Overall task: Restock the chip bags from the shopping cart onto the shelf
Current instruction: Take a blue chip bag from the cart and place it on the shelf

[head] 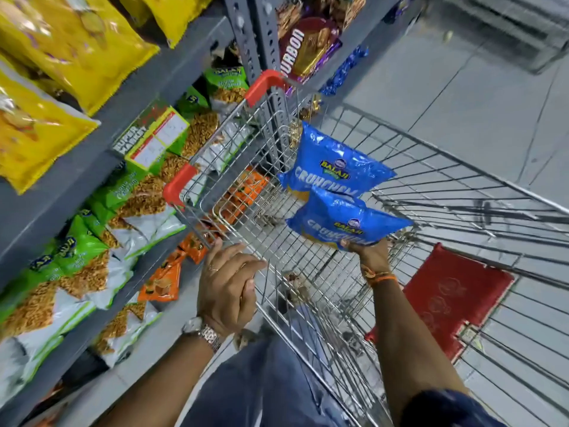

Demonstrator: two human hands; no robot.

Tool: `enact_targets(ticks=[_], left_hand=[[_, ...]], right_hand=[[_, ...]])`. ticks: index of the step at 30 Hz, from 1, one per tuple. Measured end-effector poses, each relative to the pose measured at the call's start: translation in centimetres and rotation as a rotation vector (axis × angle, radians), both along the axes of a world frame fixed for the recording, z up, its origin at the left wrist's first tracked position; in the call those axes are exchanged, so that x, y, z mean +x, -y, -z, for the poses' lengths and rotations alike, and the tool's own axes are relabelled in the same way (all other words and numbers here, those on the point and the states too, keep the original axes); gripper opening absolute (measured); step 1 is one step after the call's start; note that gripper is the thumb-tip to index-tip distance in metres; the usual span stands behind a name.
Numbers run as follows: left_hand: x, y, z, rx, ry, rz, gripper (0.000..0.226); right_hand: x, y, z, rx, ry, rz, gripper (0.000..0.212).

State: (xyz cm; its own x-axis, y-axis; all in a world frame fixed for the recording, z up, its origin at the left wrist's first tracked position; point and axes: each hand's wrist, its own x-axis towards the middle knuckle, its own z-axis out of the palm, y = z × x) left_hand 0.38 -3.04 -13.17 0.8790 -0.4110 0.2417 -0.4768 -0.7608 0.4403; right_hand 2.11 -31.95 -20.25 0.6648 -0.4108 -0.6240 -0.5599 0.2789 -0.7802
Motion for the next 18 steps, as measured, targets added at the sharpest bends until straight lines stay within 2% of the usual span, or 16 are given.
enact_targets(ticks=[2,4,10,12,18], left_hand=[[0.3,-0.1,0.3,-0.027,0.002,0.004,0.052],[0.1,-0.3,1.1,-0.042,0.002,-0.012,0.054],[0.0,-0.2,0.7,-0.035,0.012,-0.023,0.051],[0.1,-0.2,0.1,0.012,-0.018,-0.023,0.047],[0.0,-0.6,-3.5,0.162,-0.142,0.052,0.034]], right_hand=[[-0.3,-0.1,1.6,0.038,0.013,0.009,0.049],[-0.5,-0.1,2.2,0.042,0.025,0.014,0.054],[-1.2,0.0,3.8,-0.156,0.063,-0.036,0.054],[-1.2,-0.1,3.3,-0.138,0.085,-0.093,0.045],[-0.5,-0.7,-2.7,-0.121,0.158,-0.135,0.04]])
